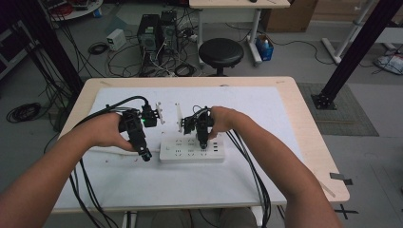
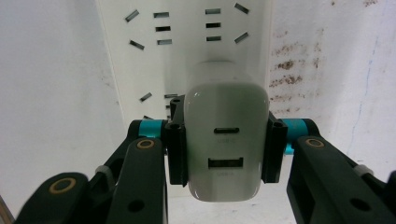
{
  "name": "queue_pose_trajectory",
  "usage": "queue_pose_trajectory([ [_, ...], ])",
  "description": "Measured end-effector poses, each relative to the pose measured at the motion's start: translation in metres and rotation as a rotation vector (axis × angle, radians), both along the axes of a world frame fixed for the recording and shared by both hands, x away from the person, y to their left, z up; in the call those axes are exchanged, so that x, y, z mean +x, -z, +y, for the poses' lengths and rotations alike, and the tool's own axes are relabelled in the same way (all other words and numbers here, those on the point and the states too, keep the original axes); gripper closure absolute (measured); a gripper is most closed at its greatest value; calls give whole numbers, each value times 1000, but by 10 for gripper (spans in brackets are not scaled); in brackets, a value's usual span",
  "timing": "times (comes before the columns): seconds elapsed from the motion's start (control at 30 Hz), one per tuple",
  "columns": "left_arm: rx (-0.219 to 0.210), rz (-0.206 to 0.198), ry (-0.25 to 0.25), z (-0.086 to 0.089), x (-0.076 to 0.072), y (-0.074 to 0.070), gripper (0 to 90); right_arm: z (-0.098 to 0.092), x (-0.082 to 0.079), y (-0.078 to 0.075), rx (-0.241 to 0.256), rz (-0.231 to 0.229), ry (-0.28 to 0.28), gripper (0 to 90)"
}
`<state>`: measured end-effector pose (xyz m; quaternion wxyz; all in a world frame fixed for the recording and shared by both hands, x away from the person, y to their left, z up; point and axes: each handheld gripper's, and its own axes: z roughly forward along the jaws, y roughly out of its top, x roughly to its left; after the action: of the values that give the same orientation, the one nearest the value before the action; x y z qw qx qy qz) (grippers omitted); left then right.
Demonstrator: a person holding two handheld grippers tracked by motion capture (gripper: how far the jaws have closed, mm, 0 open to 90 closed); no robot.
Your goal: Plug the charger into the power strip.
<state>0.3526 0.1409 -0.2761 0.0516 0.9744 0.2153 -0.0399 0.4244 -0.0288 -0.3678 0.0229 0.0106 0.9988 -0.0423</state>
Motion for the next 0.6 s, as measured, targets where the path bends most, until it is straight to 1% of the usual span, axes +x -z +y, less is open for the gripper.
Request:
queue_pose_trajectory([
  [0.07, -2, -3, -3, 1, 0, -1, 207, 0, 0, 0, 0, 3, 0, 624],
  [0.17, 0, 8, -4, 2, 1, 0, 207, 0, -1, 2, -4, -5, -2, 624],
  [0.23, 0, 8, -8, 2, 1, 0, 207, -2, -2, 2, 7, -9, 2, 624],
  [0.33, -12, 9, -11, 3, 3, -1, 207, -7, 0, 3, 41, -1, 17, 623],
  [0.4, -11, 16, -10, 3, 4, -1, 207, -7, 1, 3, 42, 1, 15, 623],
  [0.43, -13, 13, -20, 3, 3, -1, 207, -6, 0, 3, 41, 1, 16, 622],
  [0.53, -11, 10, -8, 3, 5, 0, 207, -6, 1, 3, 42, 0, 22, 617],
  [0.57, -14, 7, -15, 2, 5, 1, 207, -6, 2, 3, 43, 11, 41, 608],
  [0.6, -8, 10, -4, 3, 6, 2, 207, -7, 2, 2, 41, 17, 64, 603],
])
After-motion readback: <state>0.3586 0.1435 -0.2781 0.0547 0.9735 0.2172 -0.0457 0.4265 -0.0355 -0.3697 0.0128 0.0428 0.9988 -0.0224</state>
